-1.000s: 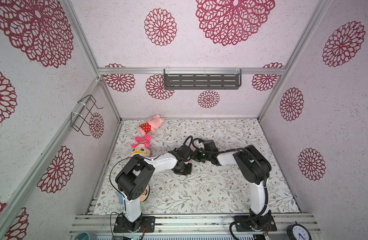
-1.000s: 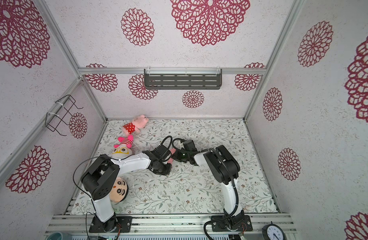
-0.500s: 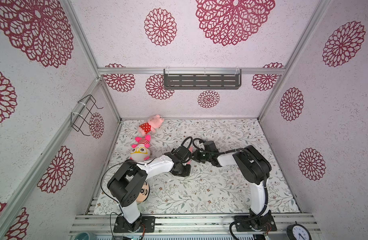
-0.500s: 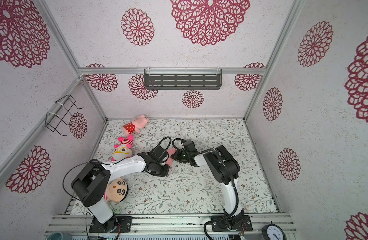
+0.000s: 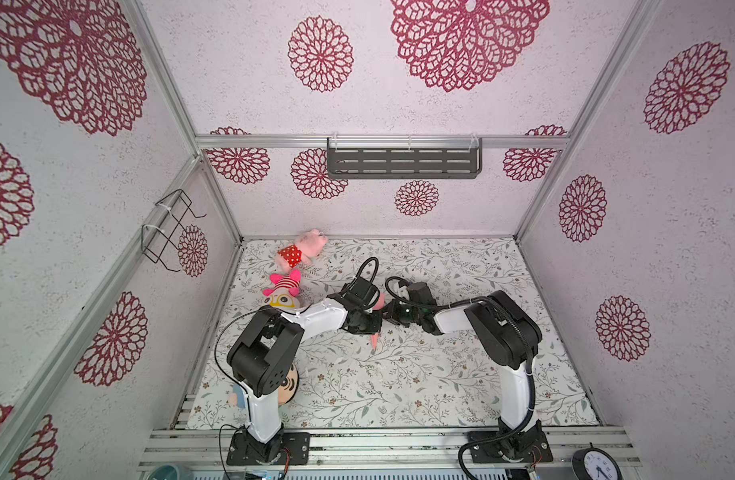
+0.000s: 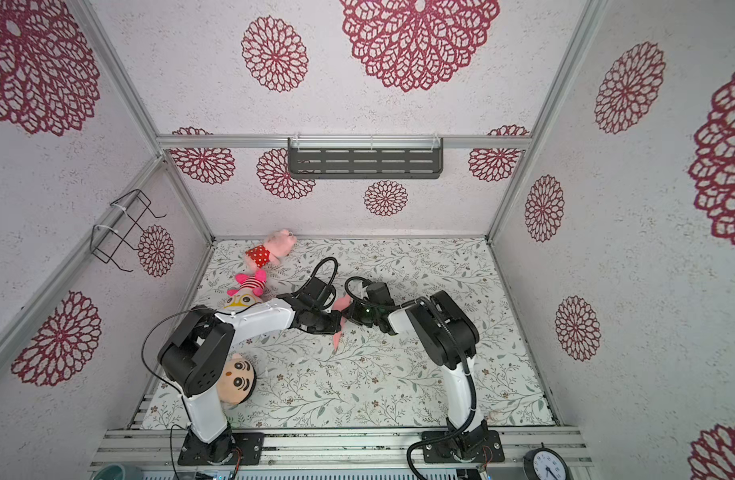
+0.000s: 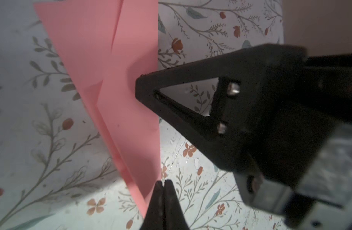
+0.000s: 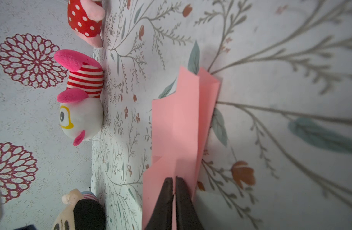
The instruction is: Fold a paper plane with a square sheet of paper (pick it up from the middle)
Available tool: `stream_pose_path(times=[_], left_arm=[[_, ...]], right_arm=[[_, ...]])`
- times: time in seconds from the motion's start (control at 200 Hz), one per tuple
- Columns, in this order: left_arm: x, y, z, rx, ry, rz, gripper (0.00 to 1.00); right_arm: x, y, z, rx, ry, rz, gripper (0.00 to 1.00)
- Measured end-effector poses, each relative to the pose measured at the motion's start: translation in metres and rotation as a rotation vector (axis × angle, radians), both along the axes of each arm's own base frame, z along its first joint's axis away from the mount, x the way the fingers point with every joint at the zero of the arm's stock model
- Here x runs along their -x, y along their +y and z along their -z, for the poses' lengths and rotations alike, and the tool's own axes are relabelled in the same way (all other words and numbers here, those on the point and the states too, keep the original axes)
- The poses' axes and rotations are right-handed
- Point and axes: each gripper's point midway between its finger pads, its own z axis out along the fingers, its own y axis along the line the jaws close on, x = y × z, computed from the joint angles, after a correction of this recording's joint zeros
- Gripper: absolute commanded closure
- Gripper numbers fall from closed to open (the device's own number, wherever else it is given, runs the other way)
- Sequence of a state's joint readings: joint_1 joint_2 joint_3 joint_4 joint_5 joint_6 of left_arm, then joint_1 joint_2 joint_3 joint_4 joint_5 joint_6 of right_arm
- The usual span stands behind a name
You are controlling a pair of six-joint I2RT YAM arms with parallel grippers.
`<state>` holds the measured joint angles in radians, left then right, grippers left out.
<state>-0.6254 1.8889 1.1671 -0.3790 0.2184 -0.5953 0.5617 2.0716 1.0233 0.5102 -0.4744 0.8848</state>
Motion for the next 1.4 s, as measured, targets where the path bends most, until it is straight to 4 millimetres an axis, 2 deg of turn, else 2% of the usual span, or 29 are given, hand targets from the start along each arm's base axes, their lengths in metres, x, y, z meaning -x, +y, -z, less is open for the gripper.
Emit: stream_pose_path(times=[0.3, 0.515, 1.006, 1.401], left_arm=[[0.001, 0.001, 0.011, -0.034, 0.005, 0.012, 0.99], [0.014, 0.002, 0.019, -0.099, 0.004, 0.049, 1.0], [0.019, 0.001, 0.02, -0.172, -0.052, 0.106, 1.0], [0.038, 0.003, 0.02, -0.222, -0.048, 0.14, 1.0]], right_arm=[[0.0, 0.0, 0.0, -0.006, 0.016, 0.013, 0.9], [0.0, 0.0, 0.001, -0.011, 0.028, 0.021, 0.9], [0.0, -0.001, 0.001, -0.022, 0.055, 0.039, 0.9], [-0.001, -0.001, 0.002, -0.033, 0.07, 0.045, 0.9]])
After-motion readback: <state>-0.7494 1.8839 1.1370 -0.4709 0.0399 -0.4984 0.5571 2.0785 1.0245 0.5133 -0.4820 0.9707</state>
